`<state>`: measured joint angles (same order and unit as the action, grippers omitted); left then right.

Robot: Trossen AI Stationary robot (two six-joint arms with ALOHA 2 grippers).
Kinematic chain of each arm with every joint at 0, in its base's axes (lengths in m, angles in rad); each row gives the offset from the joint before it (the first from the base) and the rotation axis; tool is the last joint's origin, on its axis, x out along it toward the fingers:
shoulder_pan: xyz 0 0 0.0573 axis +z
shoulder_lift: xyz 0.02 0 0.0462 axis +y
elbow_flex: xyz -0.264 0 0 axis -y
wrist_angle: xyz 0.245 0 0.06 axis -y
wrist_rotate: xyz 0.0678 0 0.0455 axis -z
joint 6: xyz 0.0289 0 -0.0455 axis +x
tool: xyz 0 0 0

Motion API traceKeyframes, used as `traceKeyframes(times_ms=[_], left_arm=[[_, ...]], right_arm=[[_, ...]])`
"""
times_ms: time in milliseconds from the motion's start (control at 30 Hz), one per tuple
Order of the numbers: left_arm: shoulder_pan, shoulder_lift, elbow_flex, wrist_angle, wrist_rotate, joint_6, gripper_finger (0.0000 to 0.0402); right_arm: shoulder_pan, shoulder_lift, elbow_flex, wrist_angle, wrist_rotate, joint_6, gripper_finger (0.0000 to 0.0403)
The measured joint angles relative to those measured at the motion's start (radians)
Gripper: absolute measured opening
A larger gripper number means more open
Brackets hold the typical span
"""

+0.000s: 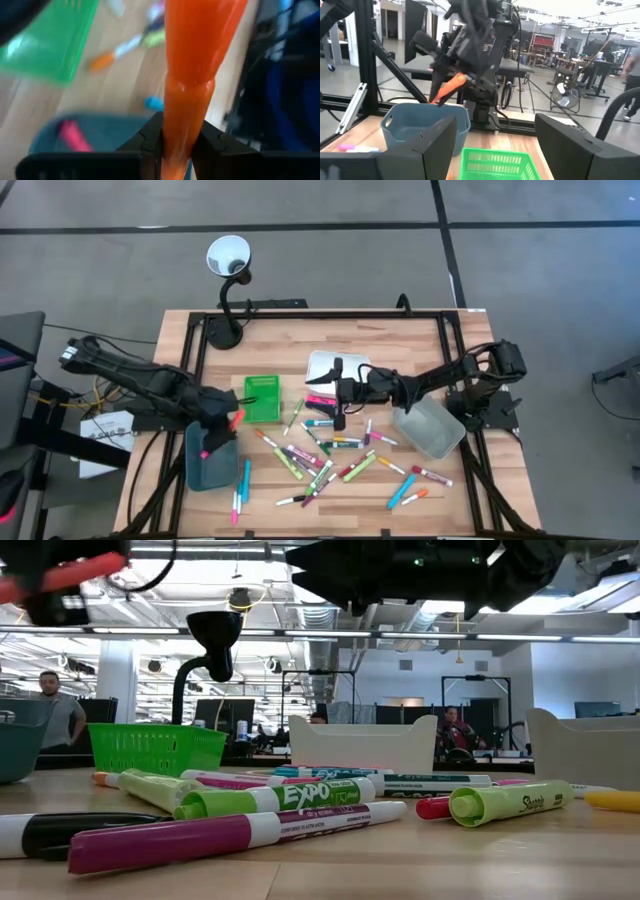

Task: Pick & Place Markers
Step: Put the big orange highlighter pen into the blue bin

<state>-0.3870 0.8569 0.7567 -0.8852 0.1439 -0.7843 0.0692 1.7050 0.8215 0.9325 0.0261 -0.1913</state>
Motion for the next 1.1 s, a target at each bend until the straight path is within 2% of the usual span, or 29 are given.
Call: traceKeyframes(times_ms=[133,300,500,733,1100], left_arm=[[-0.055,0.034,-0.035,-0.094,0.013,-0.100,0.0066],[-0.112,0.078,-0.132,-0.094,0.092,-0.298,0.0067],[-0.170,0.123,-0.230,-0.079,0.137,-0.427,0.0070],[-0.175,0.160,-0.284,0.033,0.139,-0.433,0.0085],[-0.174,0.214,-0.302,0.048,0.156,-0.420,0.0088]], right_arm=[[0.000,0.000,0.000,-0.026,0.000,0.000,0.0260],[0.000,0.000,-0.001,-0.052,-0.001,0.000,0.0260],[0.000,-0.001,-0.001,-0.068,-0.001,0.000,0.0260],[0.000,0.000,-0.001,-0.067,-0.001,0.000,0.0260],[0.000,0.000,-0.001,-0.064,-0.002,0.000,0.0260]])
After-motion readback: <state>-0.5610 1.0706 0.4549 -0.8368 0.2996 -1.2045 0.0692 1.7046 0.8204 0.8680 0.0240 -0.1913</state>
